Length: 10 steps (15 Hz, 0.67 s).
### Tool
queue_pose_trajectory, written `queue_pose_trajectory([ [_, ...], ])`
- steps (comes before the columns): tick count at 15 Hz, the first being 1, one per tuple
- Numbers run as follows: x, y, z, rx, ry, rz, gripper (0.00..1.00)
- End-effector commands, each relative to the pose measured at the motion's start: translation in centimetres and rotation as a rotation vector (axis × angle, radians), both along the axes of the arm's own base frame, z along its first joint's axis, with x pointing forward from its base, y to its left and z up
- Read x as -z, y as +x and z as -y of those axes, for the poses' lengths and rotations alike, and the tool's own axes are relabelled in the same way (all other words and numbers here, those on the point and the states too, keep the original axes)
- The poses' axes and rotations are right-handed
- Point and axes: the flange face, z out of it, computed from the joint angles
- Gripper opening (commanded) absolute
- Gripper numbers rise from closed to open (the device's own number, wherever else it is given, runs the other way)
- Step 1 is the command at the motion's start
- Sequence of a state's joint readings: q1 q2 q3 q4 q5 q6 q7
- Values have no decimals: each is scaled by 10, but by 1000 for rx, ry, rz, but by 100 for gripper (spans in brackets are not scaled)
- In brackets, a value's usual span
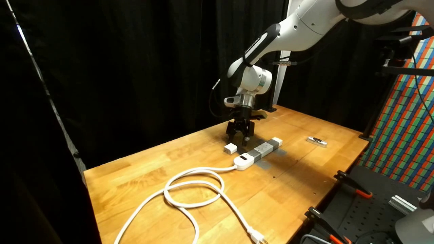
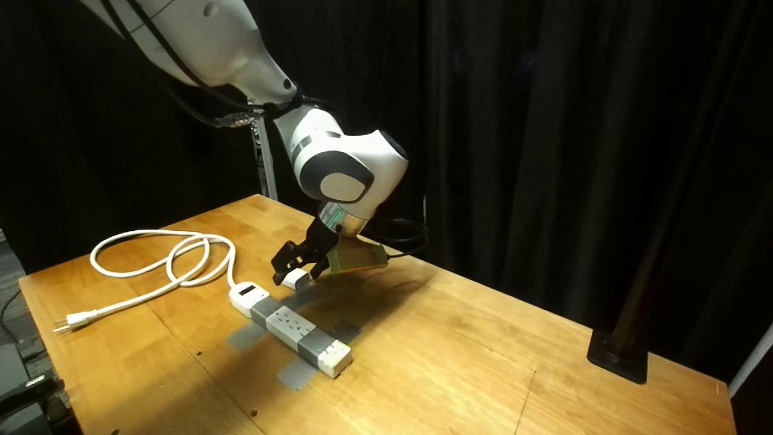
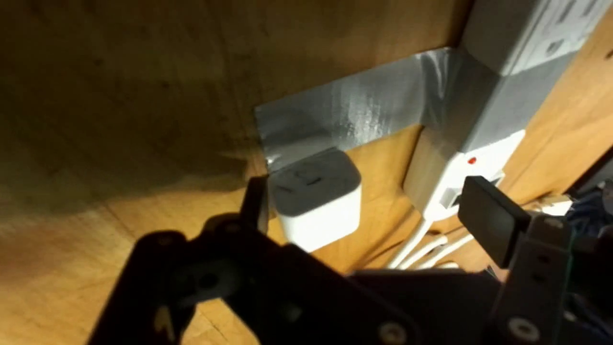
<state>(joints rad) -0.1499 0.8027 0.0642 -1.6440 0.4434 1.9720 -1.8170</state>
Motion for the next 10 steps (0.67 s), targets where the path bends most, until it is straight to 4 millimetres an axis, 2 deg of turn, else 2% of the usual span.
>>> queue_pose_trajectory([
  [1, 2, 18, 12, 42, 124, -95, 100],
  [5, 7, 25, 29, 125, 252, -65, 100],
  [10, 19, 27, 48, 218, 355, 128, 100],
])
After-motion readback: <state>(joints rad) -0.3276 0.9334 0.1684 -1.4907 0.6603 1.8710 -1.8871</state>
